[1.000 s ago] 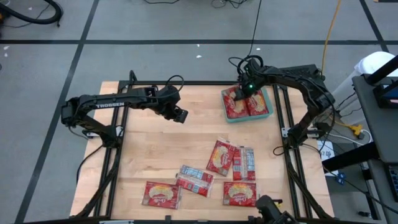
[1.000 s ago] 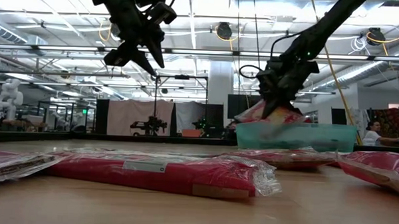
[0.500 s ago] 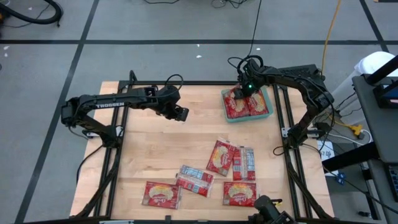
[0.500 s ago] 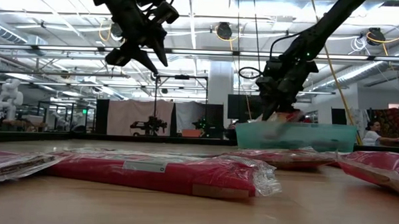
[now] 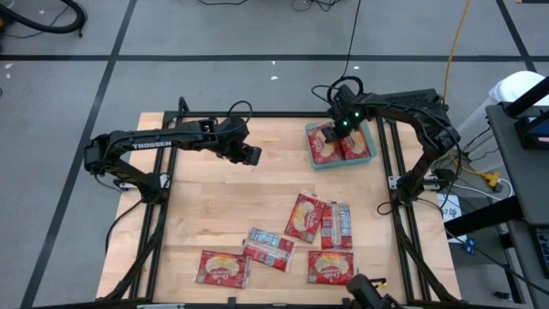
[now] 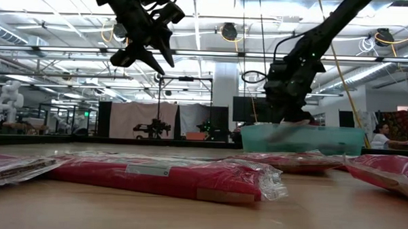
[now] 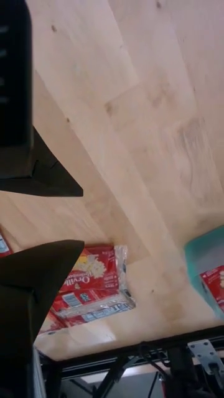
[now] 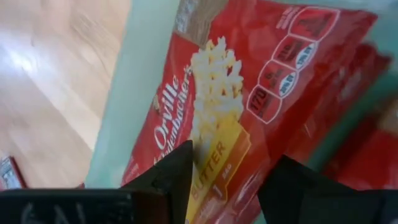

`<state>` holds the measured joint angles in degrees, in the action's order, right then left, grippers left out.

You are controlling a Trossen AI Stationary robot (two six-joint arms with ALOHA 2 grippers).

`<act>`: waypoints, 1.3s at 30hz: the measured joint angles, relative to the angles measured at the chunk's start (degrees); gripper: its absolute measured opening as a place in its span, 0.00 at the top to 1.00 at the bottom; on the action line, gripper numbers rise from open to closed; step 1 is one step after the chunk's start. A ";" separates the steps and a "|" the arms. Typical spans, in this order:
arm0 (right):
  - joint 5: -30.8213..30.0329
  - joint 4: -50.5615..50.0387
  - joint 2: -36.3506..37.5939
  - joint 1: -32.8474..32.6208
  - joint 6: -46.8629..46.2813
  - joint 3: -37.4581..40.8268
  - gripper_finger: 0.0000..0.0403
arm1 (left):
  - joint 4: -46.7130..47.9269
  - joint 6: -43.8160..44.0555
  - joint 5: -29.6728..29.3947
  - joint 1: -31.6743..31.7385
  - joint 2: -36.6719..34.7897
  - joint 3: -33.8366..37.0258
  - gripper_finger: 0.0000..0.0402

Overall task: Sort popcorn bags into baskets
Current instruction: Put the red popcorn bag into the light blue bin

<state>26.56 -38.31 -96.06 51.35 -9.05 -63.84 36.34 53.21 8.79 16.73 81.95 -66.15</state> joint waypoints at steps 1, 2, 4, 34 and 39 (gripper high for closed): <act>-0.27 0.98 -0.10 -0.35 -0.45 -0.02 0.65 | 0.02 0.02 -0.18 0.00 0.00 0.00 0.69; -1.42 1.29 -0.12 -0.67 -1.18 -0.02 0.65 | 0.00 0.00 -0.32 0.05 0.00 0.00 0.69; -4.82 1.12 -0.12 -1.40 -2.99 -0.02 0.65 | 0.00 0.01 -0.31 0.09 0.00 0.00 0.69; -11.27 -1.79 2.48 -3.97 1.22 2.12 0.60 | 0.05 -0.63 -3.26 0.07 0.00 0.00 0.69; -11.38 -0.73 2.97 -4.59 -1.96 2.54 0.62 | 0.04 -1.77 -3.34 0.04 0.00 0.00 0.69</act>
<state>15.18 -39.05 -93.09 46.76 -11.01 -61.30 36.38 51.45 5.45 16.78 81.95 -66.15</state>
